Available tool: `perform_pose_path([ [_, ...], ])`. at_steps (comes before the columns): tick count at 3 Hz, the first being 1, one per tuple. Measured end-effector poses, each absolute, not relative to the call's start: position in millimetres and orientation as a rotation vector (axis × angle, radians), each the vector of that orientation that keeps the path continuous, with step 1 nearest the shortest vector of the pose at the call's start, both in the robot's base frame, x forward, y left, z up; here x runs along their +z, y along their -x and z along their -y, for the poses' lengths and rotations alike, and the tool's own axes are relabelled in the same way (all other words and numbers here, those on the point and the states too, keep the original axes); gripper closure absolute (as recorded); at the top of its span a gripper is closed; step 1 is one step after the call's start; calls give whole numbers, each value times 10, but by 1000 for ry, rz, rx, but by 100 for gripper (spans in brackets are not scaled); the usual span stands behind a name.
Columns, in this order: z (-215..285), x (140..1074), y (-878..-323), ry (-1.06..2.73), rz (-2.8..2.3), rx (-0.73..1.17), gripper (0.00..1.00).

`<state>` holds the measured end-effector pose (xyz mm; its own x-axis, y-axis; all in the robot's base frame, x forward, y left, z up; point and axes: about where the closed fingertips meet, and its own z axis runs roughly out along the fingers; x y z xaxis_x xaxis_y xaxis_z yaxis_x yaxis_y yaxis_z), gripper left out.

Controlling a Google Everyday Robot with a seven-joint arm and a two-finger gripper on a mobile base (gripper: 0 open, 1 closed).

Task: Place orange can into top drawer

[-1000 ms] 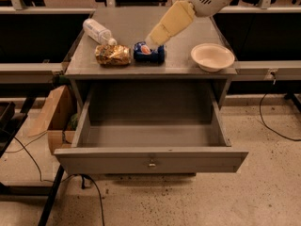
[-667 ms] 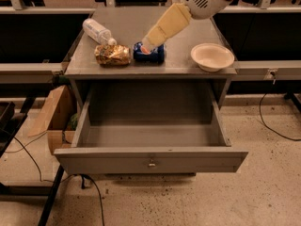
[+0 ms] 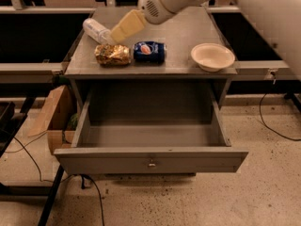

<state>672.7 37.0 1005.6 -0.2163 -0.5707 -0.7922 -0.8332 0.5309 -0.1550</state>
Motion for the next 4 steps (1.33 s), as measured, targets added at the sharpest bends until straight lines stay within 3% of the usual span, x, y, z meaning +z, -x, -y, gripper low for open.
perform_pose_path([
  [1, -881, 9916, -7178, 1166, -1890, 423, 0],
  [3, -945, 9902, -7187, 1232, -1885, 381, 0],
  [4, -1088, 9840, -7299, 1398, -1893, 255, 0],
])
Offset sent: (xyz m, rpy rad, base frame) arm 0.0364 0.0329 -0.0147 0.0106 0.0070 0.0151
